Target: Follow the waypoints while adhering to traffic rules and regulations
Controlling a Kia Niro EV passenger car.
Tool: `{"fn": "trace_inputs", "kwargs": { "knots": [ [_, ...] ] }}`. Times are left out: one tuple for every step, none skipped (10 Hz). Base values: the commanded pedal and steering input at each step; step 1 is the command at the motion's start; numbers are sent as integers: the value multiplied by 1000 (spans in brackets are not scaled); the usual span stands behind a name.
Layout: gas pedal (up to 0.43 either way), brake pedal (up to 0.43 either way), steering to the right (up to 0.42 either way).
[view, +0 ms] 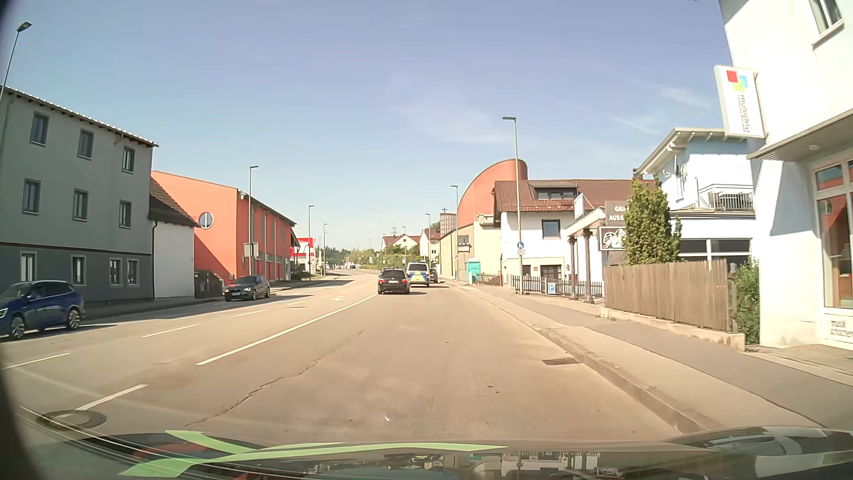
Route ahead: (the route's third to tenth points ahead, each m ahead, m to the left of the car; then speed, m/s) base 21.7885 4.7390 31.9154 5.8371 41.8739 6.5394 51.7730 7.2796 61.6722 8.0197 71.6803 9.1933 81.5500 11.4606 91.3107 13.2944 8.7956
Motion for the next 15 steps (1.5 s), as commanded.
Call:
{"fn": "trace_inputs", "kwargs": {
  "knots": [
    [98, 0, -19],
    [98, 0, -19],
    [98, 0, -19],
    [110, 0, -18],
    [130, 0, -18],
    [138, 0, -16],
    [138, 0, -14],
    [157, 0, -12],
    [157, 0, -11],
    [157, 0, -11],
    [169, 0, -11],
    [169, 0, -11],
    [169, 0, -11],
    [169, 0, -11],
    [169, 0, -10]
  ]
}}
